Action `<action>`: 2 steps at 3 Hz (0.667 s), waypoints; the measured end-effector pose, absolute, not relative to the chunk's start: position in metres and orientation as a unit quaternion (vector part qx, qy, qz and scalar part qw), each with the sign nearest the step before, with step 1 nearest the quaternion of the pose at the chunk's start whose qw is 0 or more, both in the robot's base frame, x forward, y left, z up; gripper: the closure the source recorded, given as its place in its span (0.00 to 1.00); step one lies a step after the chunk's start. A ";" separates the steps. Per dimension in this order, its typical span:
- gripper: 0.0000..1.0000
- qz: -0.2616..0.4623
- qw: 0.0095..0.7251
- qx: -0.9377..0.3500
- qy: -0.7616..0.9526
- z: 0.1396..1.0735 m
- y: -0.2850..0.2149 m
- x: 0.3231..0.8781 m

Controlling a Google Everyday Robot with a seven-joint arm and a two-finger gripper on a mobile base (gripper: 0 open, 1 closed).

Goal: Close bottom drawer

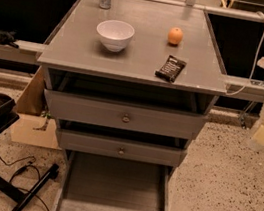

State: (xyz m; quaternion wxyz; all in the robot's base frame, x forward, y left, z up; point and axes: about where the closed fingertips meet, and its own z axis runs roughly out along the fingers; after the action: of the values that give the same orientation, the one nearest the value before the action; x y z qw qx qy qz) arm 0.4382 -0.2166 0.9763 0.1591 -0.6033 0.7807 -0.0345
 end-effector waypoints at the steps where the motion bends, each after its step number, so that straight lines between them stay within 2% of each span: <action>1: 0.00 -0.035 0.159 -0.603 0.781 0.976 -0.217 0.438; 2: 0.00 -0.051 0.152 -0.604 0.781 0.972 -0.213 0.437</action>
Offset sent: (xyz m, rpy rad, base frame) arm -0.0043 0.0098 -0.0161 -0.0959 -0.0017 -0.0154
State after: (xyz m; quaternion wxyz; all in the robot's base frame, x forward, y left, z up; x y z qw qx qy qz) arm 0.4368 -0.2126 0.9725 0.1524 -0.6035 0.7810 -0.0506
